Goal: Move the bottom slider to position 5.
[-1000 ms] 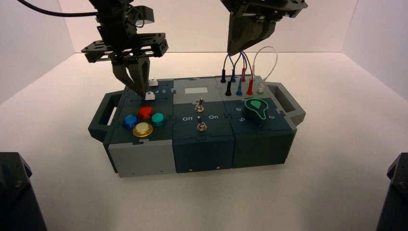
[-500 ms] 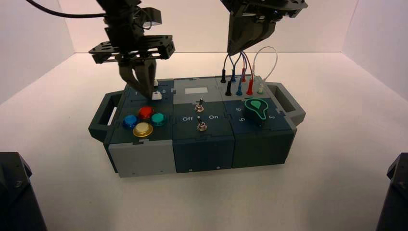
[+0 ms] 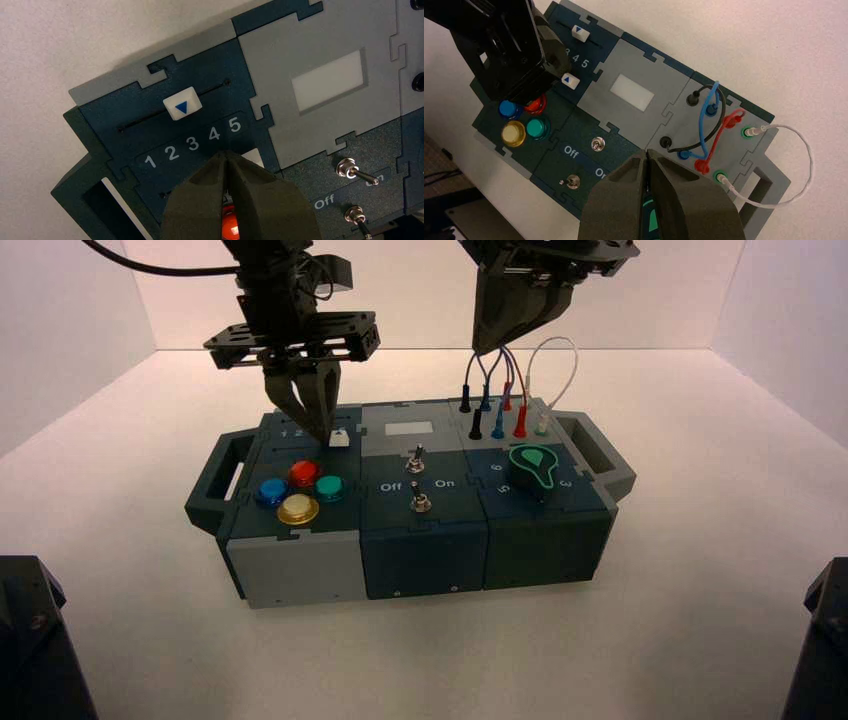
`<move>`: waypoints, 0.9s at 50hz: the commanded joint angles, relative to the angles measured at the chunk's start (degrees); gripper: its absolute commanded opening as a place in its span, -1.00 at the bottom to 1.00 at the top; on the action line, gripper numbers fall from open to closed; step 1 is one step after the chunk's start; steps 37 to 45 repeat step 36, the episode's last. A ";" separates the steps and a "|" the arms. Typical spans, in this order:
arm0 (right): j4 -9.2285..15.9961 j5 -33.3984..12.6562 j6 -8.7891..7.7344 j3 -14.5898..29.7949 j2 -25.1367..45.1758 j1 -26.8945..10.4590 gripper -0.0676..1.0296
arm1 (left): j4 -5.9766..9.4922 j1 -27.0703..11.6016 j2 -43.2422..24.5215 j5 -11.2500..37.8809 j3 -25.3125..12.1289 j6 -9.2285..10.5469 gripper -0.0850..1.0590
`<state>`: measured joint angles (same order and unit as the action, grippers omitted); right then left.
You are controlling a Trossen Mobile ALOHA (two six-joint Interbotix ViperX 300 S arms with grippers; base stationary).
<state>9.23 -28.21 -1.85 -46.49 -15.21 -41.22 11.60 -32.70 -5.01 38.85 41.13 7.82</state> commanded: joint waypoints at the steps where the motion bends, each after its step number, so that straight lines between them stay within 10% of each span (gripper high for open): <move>1: -0.09 0.53 0.00 1.49 -1.05 -0.09 -0.92 | -0.18 -0.97 0.44 -0.44 -0.44 0.18 -0.91; 45: -0.62 0.35 -0.09 1.23 -4.04 0.00 -0.92 | -2.55 2.02 20.04 3.87 6.86 0.35 -0.91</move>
